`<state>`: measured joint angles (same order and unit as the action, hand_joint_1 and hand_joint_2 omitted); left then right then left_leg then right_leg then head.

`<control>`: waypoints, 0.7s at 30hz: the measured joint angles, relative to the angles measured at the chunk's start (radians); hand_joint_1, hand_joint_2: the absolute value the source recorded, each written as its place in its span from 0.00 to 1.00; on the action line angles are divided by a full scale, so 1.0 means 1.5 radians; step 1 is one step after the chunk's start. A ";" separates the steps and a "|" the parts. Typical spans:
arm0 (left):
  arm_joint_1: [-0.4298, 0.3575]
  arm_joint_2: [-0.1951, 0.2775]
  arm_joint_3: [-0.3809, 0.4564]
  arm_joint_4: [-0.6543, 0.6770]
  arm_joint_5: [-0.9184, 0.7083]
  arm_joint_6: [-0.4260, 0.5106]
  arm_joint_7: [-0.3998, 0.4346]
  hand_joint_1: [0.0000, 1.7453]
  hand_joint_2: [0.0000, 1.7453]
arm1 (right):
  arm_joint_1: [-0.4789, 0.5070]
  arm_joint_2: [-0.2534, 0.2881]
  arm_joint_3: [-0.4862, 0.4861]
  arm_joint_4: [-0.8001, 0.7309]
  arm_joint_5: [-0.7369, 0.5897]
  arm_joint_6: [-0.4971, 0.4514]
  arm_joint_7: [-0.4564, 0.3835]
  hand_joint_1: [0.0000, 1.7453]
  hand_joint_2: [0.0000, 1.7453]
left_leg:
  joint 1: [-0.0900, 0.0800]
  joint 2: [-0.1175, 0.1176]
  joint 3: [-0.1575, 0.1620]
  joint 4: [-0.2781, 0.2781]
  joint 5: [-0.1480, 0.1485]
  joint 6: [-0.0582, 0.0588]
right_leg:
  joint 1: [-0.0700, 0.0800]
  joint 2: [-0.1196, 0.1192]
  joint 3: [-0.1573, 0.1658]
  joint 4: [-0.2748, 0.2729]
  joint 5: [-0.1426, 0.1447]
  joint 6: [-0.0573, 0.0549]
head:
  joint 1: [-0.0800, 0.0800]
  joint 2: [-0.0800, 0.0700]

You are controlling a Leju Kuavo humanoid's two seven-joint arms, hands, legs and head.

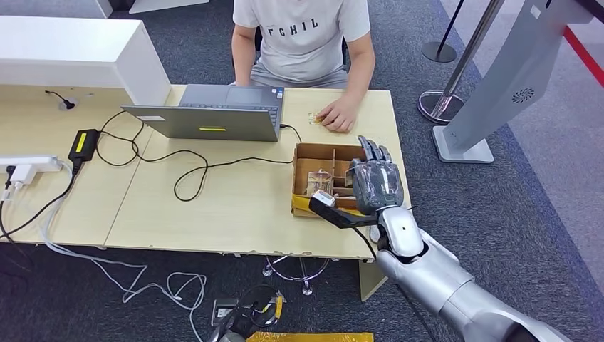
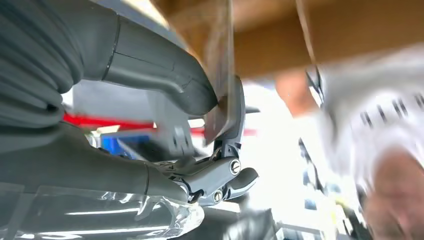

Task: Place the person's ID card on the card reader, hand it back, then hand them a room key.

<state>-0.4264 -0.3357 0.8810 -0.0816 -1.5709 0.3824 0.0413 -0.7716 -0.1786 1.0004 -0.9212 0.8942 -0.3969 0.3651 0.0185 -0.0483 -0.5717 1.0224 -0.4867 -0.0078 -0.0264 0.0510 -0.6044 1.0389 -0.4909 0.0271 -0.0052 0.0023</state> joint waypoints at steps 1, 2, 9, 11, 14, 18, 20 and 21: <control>0.000 0.000 0.000 0.000 0.000 0.001 0.000 0.00 0.00 | -0.009 0.000 -0.001 -0.006 0.013 -0.006 0.003 1.00 1.00 | 0.000 0.000 0.000 0.000 0.000 0.000 | 0.000 0.000 0.000 0.000 0.000 0.000 | 0.000 0.000; 0.000 0.000 0.000 0.000 0.000 0.001 -0.001 0.00 0.00 | -0.018 0.000 -0.002 -0.013 0.018 -0.004 0.005 1.00 1.00 | 0.000 0.001 0.000 0.000 0.000 0.000 | 0.000 0.001 0.000 0.000 0.000 0.000 | 0.000 0.000; 0.000 0.000 0.000 0.000 0.000 0.001 -0.002 0.00 0.00 | -0.053 0.000 -0.019 -0.067 0.003 0.025 -0.007 1.00 1.00 | 0.000 0.001 0.000 0.000 0.000 0.000 | 0.000 0.001 0.000 0.000 0.000 0.000 | 0.000 0.000; 0.000 0.000 0.000 0.000 0.000 0.000 -0.002 0.00 0.00 | -0.055 0.000 -0.021 -0.077 0.003 0.025 -0.009 1.00 1.00 | 0.000 0.000 0.000 0.000 0.000 0.000 | 0.000 0.001 0.000 0.000 0.000 0.000 | 0.000 0.000; 0.000 0.000 0.000 0.000 0.000 -0.001 -0.003 0.00 0.00 | -0.055 0.000 -0.022 -0.087 0.001 0.021 -0.011 1.00 1.00 | 0.000 0.000 0.000 0.000 0.000 0.000 | 0.000 0.001 0.000 0.000 0.000 0.000 | 0.000 0.000; 0.000 0.000 0.000 0.000 0.000 0.000 -0.007 0.00 0.00 | -0.055 0.000 -0.022 -0.092 -0.005 0.017 -0.013 1.00 1.00 | 0.000 0.000 0.000 0.000 0.000 0.000 | 0.000 0.001 0.000 0.000 0.000 0.000 | 0.000 0.000; 0.000 0.000 0.000 0.000 0.000 0.001 -0.008 0.00 0.00 | -0.055 0.000 -0.022 -0.093 -0.005 0.016 -0.013 1.00 1.00 | 0.000 0.000 0.000 0.000 0.000 0.000 | 0.000 0.001 0.000 0.000 0.000 0.000 | 0.000 0.000; 0.000 0.000 0.000 0.000 0.000 0.001 -0.008 0.00 0.00 | -0.055 0.000 -0.021 -0.093 -0.005 0.016 -0.013 1.00 1.00 | 0.000 0.000 0.000 0.000 0.000 0.000 | 0.000 0.001 0.000 0.000 0.000 0.000 | 0.000 0.000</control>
<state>-0.4263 -0.3357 0.8816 -0.0816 -1.5709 0.3844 0.0298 -0.8540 -0.1784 0.9682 -1.0613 0.8864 -0.3731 0.3452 0.0185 -0.0476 -0.5715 1.0224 -0.4866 -0.0078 -0.0264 0.0521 -0.6046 1.0389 -0.4908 0.0269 -0.0051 0.0025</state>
